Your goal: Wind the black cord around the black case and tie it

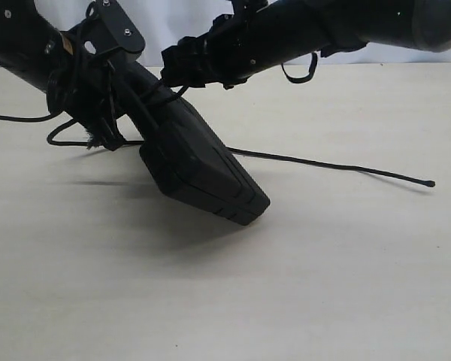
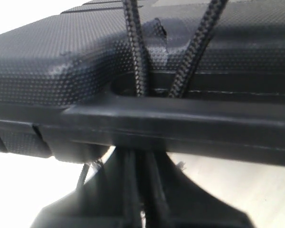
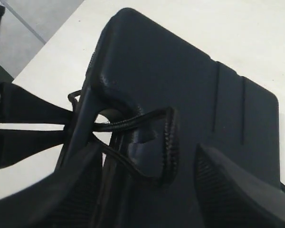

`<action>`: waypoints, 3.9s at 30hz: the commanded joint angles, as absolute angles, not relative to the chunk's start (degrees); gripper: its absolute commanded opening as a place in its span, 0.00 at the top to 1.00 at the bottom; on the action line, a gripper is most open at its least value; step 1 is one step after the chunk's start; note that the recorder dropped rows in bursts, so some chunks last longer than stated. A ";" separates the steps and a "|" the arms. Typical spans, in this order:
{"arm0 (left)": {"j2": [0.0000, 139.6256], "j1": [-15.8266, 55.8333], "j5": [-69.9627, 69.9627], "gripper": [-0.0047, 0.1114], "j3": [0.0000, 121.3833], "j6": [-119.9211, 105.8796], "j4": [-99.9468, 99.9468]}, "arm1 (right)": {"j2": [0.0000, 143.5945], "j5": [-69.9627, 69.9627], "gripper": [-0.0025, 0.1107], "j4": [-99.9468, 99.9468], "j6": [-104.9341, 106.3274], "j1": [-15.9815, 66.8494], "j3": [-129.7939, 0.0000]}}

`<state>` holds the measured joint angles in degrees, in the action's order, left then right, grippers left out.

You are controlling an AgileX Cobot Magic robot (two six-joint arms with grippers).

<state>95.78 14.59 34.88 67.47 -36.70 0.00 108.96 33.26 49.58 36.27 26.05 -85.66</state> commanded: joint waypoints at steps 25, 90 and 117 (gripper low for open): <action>95.81 14.62 38.99 0.46 67.47 -33.04 -13.55 | 108.22 29.97 0.94 50.65 34.73 26.07 -85.91; 105.66 16.47 -31.61 0.96 42.50 -38.81 5.99 | 106.00 38.12 0.94 34.16 30.80 25.40 -89.76; 105.66 16.47 -30.80 0.96 42.50 -38.72 6.16 | 105.82 49.43 0.72 36.51 23.57 22.17 -93.75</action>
